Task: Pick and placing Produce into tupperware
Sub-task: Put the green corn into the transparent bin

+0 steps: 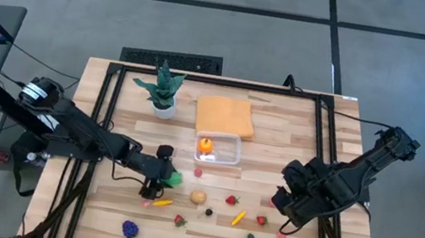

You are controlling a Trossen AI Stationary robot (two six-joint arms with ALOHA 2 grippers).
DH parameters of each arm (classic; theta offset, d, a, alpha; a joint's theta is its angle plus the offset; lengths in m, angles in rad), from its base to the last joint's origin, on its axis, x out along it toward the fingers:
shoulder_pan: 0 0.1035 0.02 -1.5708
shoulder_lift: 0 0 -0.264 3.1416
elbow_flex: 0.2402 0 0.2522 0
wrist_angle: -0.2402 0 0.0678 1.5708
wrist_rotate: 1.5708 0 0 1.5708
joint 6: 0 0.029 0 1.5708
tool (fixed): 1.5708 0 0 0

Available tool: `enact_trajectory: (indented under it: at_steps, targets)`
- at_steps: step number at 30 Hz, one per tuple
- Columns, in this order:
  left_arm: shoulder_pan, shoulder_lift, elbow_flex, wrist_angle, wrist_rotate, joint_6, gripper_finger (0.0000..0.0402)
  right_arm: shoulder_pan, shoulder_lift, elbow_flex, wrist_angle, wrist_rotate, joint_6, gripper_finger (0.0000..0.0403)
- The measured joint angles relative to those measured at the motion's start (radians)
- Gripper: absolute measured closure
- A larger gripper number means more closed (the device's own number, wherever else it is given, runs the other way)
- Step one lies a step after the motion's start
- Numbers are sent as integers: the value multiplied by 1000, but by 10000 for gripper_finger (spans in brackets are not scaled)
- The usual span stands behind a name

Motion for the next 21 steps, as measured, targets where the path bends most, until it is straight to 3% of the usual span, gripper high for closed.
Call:
enact_trajectory:
  at_steps: [10, 21]
  targets:
    - [117, 0, 55, -22, -32, 85, 175, 2, 0, 0, 13, 4, -17, 92]
    - [271, 0, 220, -17, -37, 97, 175, 36, 0, 0, -10, 20, -35, 92]
